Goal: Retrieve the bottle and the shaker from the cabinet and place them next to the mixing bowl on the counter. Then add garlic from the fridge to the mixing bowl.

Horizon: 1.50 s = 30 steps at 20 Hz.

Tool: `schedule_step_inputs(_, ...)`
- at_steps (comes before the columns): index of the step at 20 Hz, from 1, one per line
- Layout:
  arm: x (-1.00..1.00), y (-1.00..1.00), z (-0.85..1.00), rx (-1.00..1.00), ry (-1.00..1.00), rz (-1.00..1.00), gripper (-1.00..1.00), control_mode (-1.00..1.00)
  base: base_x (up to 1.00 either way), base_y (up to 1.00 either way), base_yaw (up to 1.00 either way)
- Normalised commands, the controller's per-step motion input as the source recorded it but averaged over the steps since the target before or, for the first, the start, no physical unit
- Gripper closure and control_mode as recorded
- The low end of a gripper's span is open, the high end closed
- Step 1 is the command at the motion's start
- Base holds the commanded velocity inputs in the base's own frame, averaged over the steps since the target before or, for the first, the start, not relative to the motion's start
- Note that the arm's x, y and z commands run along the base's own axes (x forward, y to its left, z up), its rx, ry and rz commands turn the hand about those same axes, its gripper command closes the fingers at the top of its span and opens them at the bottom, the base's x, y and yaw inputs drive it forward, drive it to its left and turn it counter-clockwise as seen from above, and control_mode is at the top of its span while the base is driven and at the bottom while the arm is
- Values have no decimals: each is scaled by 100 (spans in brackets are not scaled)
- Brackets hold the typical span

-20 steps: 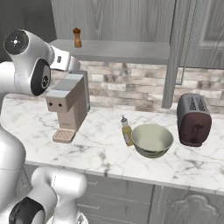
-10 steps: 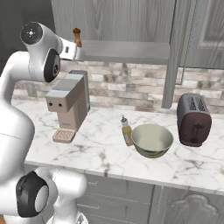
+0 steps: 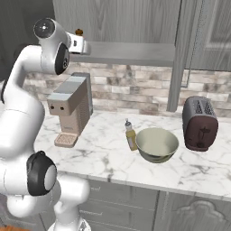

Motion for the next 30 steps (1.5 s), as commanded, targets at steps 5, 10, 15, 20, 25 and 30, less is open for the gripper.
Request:
schedule_step_inputs(5,29,24,0,0,0,0,-100,-100,0,0,0)
schedule_step_inputs(10,33,34,0,0,-5,-1,-100,-100,0,0,0)
schedule_step_inputs(15,49,13,0,0,-3,0,-100,-100,0,0,0)
schedule_step_inputs(20,41,-6,0,0,0,0,-100,-100,0,0,0)
schedule_step_inputs(25,47,-18,0,0,0,0,-100,-100,0,0,0)
schedule_step_inputs(30,32,0,0,0,1,0,-100,-100,0,0,0)
